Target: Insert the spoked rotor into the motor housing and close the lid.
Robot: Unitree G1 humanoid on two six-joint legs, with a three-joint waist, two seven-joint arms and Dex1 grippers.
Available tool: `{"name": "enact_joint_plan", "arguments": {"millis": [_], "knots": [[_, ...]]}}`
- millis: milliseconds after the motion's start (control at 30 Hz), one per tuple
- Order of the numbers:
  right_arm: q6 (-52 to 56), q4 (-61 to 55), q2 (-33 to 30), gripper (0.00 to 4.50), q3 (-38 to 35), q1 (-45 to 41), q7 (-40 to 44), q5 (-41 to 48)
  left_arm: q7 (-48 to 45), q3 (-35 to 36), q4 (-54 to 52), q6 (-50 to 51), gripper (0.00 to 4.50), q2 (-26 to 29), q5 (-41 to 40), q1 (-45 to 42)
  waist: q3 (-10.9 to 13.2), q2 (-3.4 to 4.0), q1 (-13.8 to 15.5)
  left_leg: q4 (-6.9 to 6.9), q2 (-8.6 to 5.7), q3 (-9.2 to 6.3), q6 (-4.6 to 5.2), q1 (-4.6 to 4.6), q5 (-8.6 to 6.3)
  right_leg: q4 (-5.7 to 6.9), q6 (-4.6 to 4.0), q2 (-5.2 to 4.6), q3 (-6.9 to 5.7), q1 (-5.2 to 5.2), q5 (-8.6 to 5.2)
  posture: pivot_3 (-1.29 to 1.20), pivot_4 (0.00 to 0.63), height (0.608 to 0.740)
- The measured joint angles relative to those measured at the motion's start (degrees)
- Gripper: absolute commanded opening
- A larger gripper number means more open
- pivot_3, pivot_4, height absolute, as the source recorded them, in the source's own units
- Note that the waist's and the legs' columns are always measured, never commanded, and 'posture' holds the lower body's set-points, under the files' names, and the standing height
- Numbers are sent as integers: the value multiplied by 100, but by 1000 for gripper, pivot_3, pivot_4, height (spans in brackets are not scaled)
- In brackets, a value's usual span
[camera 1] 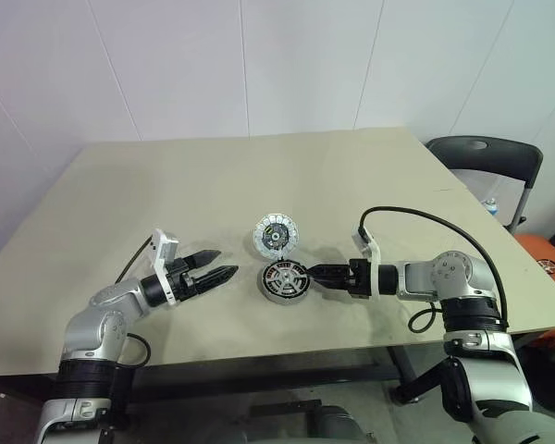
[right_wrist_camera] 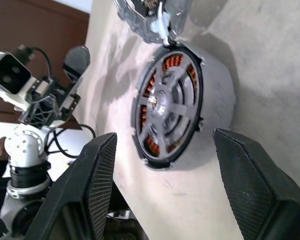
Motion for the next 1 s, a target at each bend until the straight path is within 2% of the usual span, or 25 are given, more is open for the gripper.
{"name": "enact_joint_plan", "arguments": {"millis": [100,233,367,433,533,767,867,1000], "knots": [[-365,-2,-32,3209,37,-127,34,-117,16,-46,0,-1,4500,-15,0,0,3,4,-8,0,0,1,0,0,0,1,0,0,1,-1,0,0,0,740],[-918,-488,4,2005,122,-355,67,-165,113,-50,0,-2,4500,-70,0,-21,7,10,-4,-2,1,-1,0,-3,0,1,1,2,0,-6,0,0,0,740],[-1870,-1708,-84,542,1182,-280,138,-770,154,-157,-5,-91,4500,-89,105,-113,6,8,-3,-2,0,-1,-7,-25,3,0,2,-1,0,-26,-1,0,0,740],[-2301,-2046,-93,26,1676,-121,130,-1122,160,-216,-15,-182,4500,-108,184,-177,4,3,7,0,-1,-1,-29,-42,15,-1,2,-4,0,-42,0,0,0,740],[-2824,-2198,9,26,2110,102,-44,-1568,202,-323,-26,-446,4500,-107,383,-276,5,3,25,2,-5,-1,-31,-63,16,-2,1,-10,0,-61,0,0,0,740],[-3295,-2196,128,26,2332,225,-367,-2160,289,-336,-30,-779,4500,-96,604,-379,5,3,24,1,-4,-1,-31,-80,16,-1,-1,-8,0,-83,1,0,0,740],[-3325,-2082,-83,26,2789,280,-264,-2477,314,-325,-42,-799,4500,-73,606,-452,5,2,25,2,-5,0,-30,-79,16,-2,-1,-9,0,-80,1,0,0,740],[-3459,-2123,-290,26,3010,298,-21,-2671,329,-319,-50,-854,4500,-41,617,-454,0,0,40,0,-5,-8,-26,-59,13,-11,0,-8,-8,-50,0,0,0,740]]}}
